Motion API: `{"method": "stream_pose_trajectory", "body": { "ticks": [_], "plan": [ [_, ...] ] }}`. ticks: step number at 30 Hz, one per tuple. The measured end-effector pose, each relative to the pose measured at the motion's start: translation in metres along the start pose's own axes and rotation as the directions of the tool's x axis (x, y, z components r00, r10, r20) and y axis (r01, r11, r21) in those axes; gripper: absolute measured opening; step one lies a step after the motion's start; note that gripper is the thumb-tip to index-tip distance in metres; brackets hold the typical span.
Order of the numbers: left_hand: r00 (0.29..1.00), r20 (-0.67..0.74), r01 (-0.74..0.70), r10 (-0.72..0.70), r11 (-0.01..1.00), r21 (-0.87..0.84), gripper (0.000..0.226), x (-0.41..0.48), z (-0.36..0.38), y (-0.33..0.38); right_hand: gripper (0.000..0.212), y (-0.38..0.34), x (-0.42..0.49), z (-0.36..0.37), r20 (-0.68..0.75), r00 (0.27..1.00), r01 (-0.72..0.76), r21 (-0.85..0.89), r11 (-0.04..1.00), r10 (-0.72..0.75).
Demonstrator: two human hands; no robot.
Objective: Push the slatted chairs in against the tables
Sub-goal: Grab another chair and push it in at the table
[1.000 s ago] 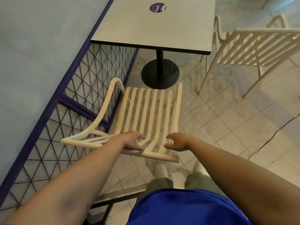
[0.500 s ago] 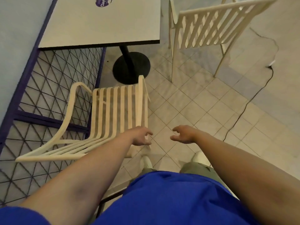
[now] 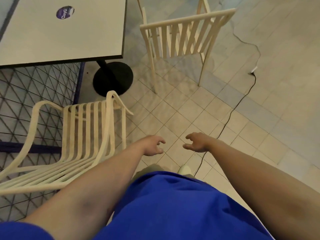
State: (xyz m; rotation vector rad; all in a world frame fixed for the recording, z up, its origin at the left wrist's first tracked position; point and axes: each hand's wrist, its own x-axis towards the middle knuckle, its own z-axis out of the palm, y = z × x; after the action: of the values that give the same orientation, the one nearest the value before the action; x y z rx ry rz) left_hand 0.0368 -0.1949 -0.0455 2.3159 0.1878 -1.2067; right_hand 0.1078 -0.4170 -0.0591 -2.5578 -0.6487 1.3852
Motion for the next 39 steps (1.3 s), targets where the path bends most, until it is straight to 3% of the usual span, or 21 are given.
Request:
{"method": "stream_pose_trajectory", "body": {
  "ticks": [12, 24, 33, 36, 39],
  "plan": [
    [0.998, -0.024, -0.062, 0.061, 0.997, -0.043, 0.057, 0.089, -0.079, 0.044, 0.068, 0.045, 0.058, -0.094, -0.009, 1.0, -0.02, -0.024, 0.999, 0.02],
    [0.99, -0.081, -0.114, 0.114, 0.993, 0.001, 0.056, 0.2, -0.275, 0.076, 0.066, 0.055, 0.162, -0.28, -0.069, 0.997, -0.047, -0.025, 0.999, 0.045],
    [0.993, -0.09, -0.074, 0.073, 0.997, -0.002, 0.057, 0.275, -0.368, 0.106, 0.067, 0.079, 0.231, -0.391, -0.076, 0.997, -0.022, -0.04, 0.999, 0.019],
    [0.976, -0.184, -0.112, 0.115, 0.993, 0.027, 0.052, 0.295, -0.4, 0.127, 0.065, 0.09, 0.254, -0.434, -0.099, 0.994, 0.031, -0.06, 0.998, -0.036],
    [0.883, -0.412, -0.221, 0.224, 0.974, 0.057, 0.04, 0.313, -0.436, 0.148, 0.054, 0.098, 0.272, -0.485, -0.322, 0.928, 0.159, -0.115, 0.981, -0.188]
  ]
}}
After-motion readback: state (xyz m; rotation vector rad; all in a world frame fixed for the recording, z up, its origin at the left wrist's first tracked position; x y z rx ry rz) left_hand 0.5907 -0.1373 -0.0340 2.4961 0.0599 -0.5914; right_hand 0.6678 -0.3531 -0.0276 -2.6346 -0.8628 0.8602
